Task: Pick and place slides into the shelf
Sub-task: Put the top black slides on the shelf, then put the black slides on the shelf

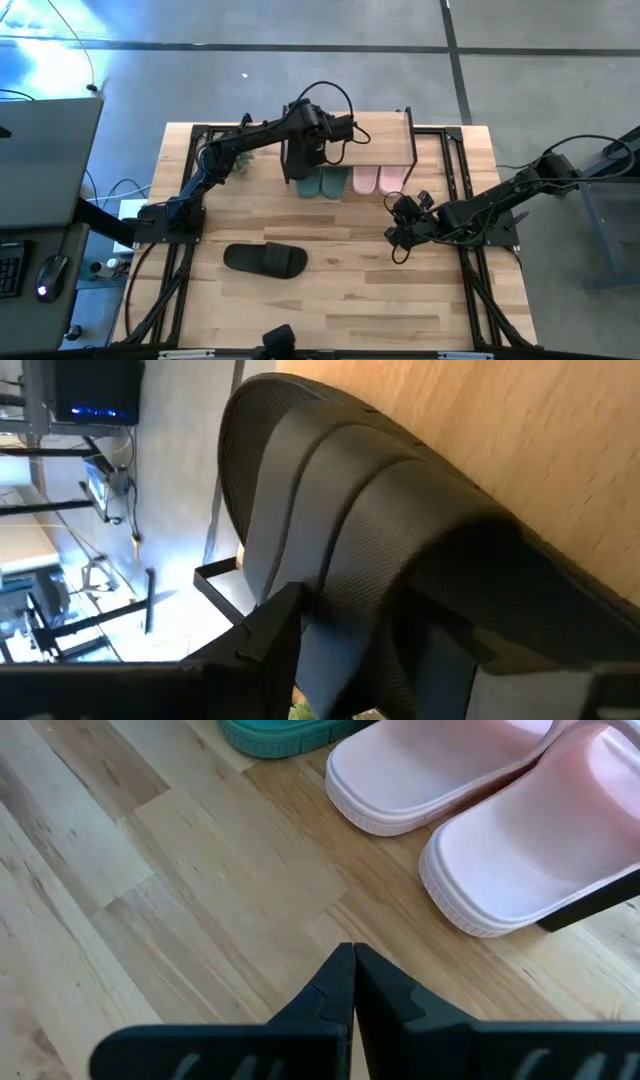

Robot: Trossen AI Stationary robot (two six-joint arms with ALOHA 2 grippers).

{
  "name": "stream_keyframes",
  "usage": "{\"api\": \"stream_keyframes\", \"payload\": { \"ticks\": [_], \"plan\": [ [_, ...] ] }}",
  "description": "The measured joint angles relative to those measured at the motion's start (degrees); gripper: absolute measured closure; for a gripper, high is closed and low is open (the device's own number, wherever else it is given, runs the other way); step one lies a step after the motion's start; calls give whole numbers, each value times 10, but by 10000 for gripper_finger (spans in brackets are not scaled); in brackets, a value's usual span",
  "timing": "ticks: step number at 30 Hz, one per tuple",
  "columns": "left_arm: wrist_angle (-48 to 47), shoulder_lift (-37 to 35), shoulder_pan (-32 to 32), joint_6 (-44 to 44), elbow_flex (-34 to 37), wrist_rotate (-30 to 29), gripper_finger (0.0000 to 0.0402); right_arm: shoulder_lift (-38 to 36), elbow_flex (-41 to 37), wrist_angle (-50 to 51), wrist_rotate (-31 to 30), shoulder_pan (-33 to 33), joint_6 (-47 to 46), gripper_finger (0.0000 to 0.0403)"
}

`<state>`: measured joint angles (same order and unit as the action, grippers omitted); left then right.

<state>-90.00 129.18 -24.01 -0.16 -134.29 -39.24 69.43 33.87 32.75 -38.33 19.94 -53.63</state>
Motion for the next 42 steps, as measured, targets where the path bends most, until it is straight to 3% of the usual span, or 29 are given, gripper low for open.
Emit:
{"api": "stream_keyframes", "payload": {
  "ticks": [9, 15, 22, 27, 32, 38, 42],
  "plan": [
    [0, -56, 10, 1, 0, 6, 256, 0, 0, 3, -2, 0, 1, 402],
    [0, -102, 37, -1, 0, 63, 258, 0, 0, 3, -2, 0, 1, 402],
    [0, -155, 110, 41, 0, 171, 259, 0, 0, 6, 4, 0, 2, 402],
    [1, -192, 207, 92, 22, 184, 259, 0, 0, 7, 7, 0, 12, 402],
    [0, -239, 303, 87, 114, 181, 259, 0, 0, 7, 8, 1, 12, 402],
    [-2, -312, 401, -42, 319, 174, 260, 0, 0, 9, -6, 24, 12, 402],
    [-1, -322, 479, -147, 441, 88, 265, 0, 0, 9, -34, 33, 18, 402]
  ]
}}
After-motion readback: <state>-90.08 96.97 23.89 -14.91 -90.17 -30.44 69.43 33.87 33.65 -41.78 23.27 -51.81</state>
